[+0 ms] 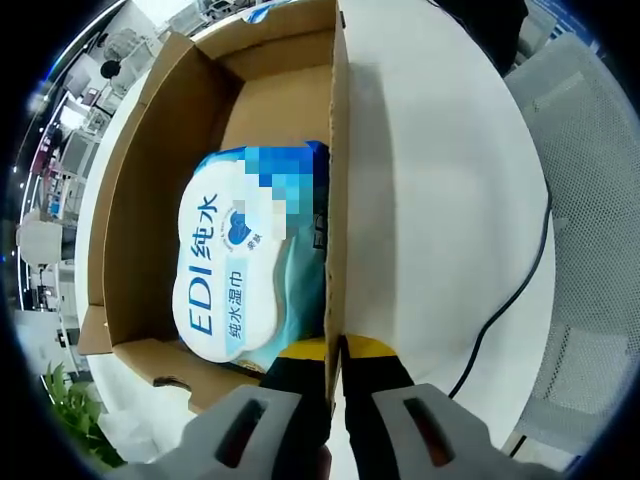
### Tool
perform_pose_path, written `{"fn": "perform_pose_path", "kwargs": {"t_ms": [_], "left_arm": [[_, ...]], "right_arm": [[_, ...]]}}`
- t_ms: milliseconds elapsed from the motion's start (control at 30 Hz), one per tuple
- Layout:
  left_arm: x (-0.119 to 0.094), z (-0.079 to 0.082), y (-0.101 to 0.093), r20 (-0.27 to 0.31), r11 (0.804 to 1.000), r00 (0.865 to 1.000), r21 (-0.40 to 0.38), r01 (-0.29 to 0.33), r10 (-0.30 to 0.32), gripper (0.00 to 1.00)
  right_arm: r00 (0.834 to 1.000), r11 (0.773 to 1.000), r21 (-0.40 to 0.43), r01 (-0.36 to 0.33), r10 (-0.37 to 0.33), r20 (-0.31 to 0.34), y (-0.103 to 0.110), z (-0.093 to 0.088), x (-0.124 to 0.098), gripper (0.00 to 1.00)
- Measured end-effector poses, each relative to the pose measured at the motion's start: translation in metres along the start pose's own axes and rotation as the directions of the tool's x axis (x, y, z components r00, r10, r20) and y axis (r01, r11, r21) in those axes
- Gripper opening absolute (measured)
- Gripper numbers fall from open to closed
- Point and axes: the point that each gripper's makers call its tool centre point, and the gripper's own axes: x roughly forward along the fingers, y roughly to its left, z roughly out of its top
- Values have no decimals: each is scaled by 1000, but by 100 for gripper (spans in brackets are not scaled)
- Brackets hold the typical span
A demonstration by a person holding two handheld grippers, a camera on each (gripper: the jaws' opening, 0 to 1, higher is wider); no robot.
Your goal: Operate the shoe box by opening the lid, removing the specified soft item, and placing it in the target area until the item is outside and the box remains undamaged.
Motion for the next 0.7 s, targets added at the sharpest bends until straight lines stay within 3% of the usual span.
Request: {"fn": "perform_pose_path", "kwargs": {"t_ms": [233,700], "left_arm": [[0,0,1,0,1000,1000,1,1,-1,2],[-1,0,1,0,1000,1000,5,2,-2,2]], "right_arm": [[998,991,136,3,-11,60,-5,-1,-9,18],[992,982,177,61,-79,98,-23,-13,-30,18]]}}
